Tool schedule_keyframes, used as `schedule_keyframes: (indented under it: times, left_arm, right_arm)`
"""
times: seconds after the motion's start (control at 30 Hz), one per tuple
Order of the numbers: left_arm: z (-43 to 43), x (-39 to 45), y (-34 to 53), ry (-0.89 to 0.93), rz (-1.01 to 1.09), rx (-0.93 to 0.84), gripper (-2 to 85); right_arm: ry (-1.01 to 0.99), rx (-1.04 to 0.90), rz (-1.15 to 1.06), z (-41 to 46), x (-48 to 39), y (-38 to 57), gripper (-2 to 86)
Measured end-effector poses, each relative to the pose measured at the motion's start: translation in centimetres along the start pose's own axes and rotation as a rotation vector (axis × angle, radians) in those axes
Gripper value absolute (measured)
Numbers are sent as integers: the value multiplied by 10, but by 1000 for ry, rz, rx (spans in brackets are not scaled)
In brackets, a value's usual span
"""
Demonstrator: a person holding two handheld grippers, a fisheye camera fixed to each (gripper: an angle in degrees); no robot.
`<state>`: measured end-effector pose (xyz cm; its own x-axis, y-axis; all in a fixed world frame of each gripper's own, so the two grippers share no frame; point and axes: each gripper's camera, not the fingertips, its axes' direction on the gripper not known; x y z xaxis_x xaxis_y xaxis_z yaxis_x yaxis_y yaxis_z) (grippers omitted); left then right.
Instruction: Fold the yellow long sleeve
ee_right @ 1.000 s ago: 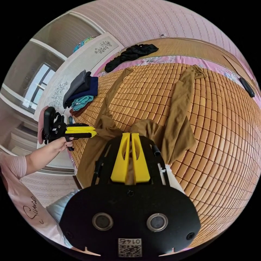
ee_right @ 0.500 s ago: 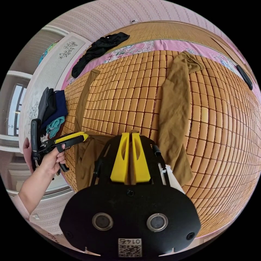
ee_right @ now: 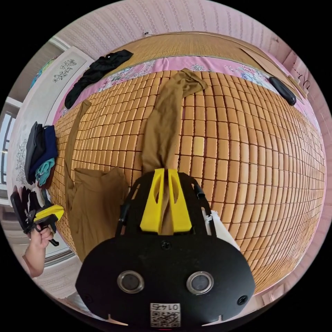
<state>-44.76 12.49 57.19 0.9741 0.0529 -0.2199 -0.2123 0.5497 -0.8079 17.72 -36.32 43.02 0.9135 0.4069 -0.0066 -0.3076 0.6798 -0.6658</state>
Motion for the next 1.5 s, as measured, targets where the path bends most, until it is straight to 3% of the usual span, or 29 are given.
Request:
schedule_keyframes:
  times: [0.13, 0.27, 0.33, 0.47, 0.77, 0.87, 0.97, 1.03, 1.2, 1.37, 1.5]
  left_arm:
    - [22, 36, 30, 74, 26, -31, -8]
    - [35, 70, 44, 118, 82, -54, -7]
    - [51, 93, 48, 118, 140, -75, -3]
    - [84, 120, 41, 105, 199, -137, 11]
    - [152, 180, -8, -83, 342, -138, 52]
    - [193, 192, -13, -171, 360, -208, 67]
    - [226, 199, -13, -235, 374, -282, 58]
    - [233, 205, -12, -238, 421, -267, 19]
    - [224, 216, -14, -149, 419, -192, -7]
    - [230, 222, -10, -105, 407, -193, -9]
    - [239, 237, -13, -123, 454, -186, -10]
  right_arm:
    - [-91, 101, 57, -43, 21, 40, 1]
    - [-84, 311, 216, -138, 60, 166, 8]
    - [-14, 293, 315, -160, 73, 228, 14]
    - [-25, 67, 500, -157, 106, 325, 37]
    - [51, 125, 294, -164, 125, 281, 96]
    - [61, 0, 255, -135, 133, 274, 47]
    - [109, 48, 275, -152, 146, 300, 0]
    - [37, 112, 350, -177, 163, 328, -4]
    - [-109, 477, 767, -274, 221, 481, -2]
    - [-160, 400, 979, -274, 247, 579, -2]
    - [-205, 369, 974, -273, 255, 608, -2]
